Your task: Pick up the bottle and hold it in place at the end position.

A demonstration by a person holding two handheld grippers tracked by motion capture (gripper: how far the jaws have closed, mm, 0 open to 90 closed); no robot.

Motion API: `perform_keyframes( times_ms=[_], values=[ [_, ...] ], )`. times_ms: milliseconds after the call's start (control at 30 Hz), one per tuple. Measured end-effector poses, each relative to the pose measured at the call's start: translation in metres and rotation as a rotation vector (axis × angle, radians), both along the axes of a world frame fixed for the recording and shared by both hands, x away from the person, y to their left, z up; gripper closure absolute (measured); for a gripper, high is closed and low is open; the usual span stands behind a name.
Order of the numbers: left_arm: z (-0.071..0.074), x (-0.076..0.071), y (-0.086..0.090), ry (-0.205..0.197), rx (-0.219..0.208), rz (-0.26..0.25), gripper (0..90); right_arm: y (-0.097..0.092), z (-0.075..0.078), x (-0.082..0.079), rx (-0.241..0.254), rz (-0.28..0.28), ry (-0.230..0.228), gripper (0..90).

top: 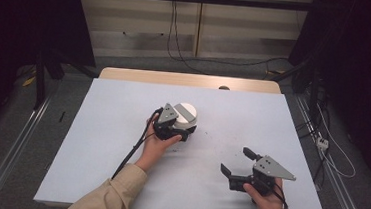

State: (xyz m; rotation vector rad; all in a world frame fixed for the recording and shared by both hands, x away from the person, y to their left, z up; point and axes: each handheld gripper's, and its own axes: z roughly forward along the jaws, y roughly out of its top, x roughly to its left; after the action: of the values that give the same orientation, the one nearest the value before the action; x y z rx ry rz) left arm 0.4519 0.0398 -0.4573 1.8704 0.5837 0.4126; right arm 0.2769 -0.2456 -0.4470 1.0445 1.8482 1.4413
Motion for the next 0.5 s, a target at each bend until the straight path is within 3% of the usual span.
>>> perform_keyframes(
  times_ms=[300,333,500],
  values=[
    [-0.001,0.001,0.002,-0.014,0.0,0.001,18.6,0.016,0.009,0.021,0.024,0.0,0.017,5.1],
    [-0.002,0.0,0.001,0.004,-0.016,0.003,18.5,0.02,0.011,0.026,0.036,-0.001,0.022,5.3],
    [-0.002,0.0,0.001,0.008,-0.018,0.001,18.6,0.031,0.016,0.037,0.044,-0.009,0.047,7.5]
  ],
)
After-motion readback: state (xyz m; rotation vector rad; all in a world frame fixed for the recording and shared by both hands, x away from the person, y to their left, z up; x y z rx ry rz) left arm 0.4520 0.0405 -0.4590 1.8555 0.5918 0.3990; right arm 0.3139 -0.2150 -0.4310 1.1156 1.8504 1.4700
